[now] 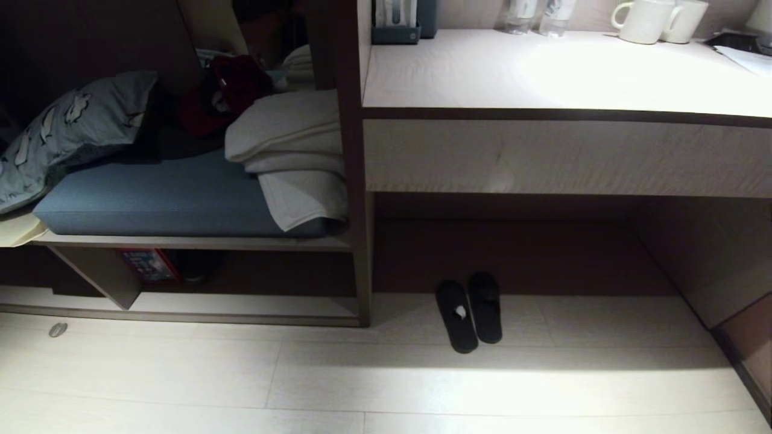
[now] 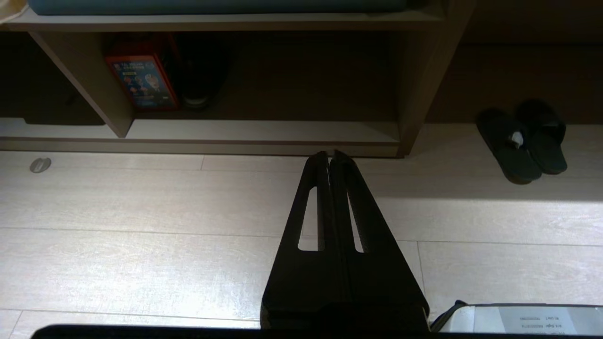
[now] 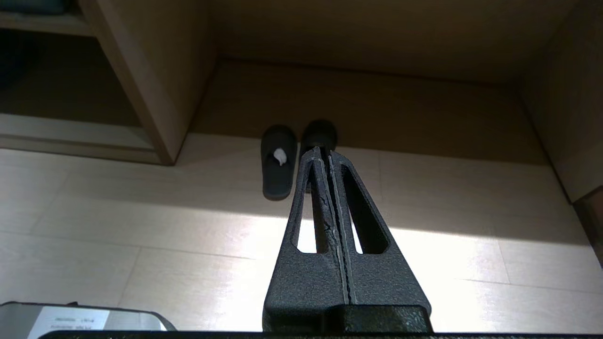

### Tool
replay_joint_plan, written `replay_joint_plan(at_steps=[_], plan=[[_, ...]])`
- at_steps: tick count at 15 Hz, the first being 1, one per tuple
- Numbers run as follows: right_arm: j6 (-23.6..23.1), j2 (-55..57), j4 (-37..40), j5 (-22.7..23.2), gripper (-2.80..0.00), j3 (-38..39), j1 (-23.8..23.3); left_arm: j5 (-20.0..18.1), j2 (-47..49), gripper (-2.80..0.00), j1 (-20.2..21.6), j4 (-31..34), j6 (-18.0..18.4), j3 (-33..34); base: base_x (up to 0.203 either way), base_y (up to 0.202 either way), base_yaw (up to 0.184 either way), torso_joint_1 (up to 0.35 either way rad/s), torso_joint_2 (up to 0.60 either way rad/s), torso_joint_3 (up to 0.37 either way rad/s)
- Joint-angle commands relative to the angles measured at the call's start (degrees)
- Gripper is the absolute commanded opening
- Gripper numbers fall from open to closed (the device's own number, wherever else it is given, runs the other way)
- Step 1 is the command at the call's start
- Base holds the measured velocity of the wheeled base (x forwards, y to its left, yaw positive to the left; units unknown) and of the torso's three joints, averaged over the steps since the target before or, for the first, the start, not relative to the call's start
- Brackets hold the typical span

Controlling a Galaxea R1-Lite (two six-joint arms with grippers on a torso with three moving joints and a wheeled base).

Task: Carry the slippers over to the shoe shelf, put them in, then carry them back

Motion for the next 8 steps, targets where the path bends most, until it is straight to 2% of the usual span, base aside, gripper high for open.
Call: replay_joint_plan(at_steps=[1, 8], plan=[[0.0, 0.0, 0.0, 0.0, -2.8, 0.0, 0.0, 0.0, 0.0, -2.8, 0.0, -0.1, 0.0, 0.0, 0.0, 0.0, 0.0, 0.002, 0.01, 0.202], [0.0, 0.0, 0.0, 0.0, -2.8, -0.1, 0.0, 0.0, 0.0, -2.8, 0.0, -0.1, 0.0, 0.1, 0.0, 0.0, 0.0, 0.0, 0.0, 0.202]])
